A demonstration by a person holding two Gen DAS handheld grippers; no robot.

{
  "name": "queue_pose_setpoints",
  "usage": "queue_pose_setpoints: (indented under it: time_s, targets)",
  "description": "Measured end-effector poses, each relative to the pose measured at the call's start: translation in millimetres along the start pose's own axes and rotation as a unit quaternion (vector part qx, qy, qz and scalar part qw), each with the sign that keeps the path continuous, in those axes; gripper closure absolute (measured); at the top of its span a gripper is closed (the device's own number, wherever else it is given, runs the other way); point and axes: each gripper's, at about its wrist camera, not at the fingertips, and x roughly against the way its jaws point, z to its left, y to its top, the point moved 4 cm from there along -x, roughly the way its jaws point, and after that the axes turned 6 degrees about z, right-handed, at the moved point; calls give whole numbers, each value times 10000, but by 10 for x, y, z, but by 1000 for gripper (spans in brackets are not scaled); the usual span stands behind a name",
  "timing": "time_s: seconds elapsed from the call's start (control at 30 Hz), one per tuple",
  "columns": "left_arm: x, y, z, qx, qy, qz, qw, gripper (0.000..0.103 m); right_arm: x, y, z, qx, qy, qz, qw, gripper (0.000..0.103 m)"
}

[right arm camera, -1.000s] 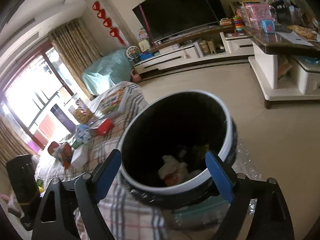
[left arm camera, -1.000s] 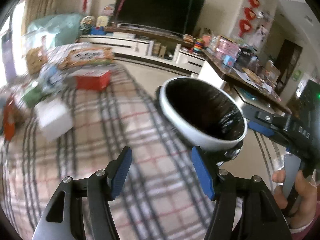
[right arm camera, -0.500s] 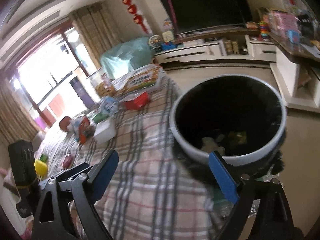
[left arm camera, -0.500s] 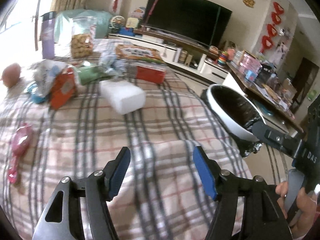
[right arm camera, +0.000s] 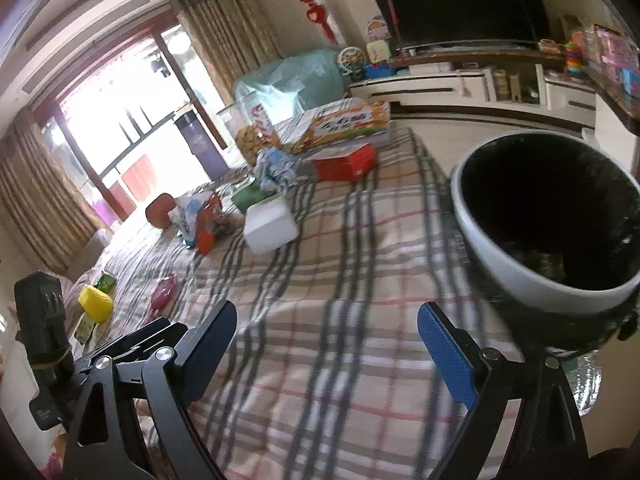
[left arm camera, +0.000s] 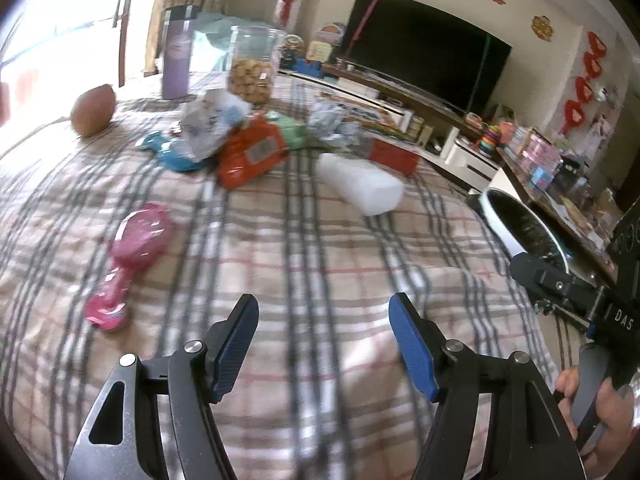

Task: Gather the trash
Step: 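Move both open tools back over the table, then grasp the pink toy brush with the left tool while the right tool grasps the white foam block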

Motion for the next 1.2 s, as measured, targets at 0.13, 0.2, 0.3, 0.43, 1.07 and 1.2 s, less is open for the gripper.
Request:
queue_pose_setpoints:
  time_s: [0.13, 0.2, 0.3, 0.43, 1.07, 1.2]
  targets:
    - [84, -38, 188, 169, 128, -39, 9998, 36, -142, 0, 161, 128, 63, 112, 9998, 10]
    - [94, -39, 263, 250, 171, -47, 9995, 36, -211, -1, 241, 218, 92, 167, 9996, 10]
    - [120, -26, 401, 397, 251, -65, 9989, 36, -293, 7, 327, 320, 129, 229, 9991, 10]
    - [141, -2, 547, 487, 402, -74, 9980, 35, -394, 42, 409, 410, 148, 256, 9987, 10]
    - [-196, 284, 1018, 679, 1064, 226, 9917, 36, -871, 456, 507, 816, -75, 365, 9960, 10]
    - [-287, 325, 1010, 575, 1093, 270, 9920, 37, -1011, 523, 521, 879, -103, 433, 9951, 10]
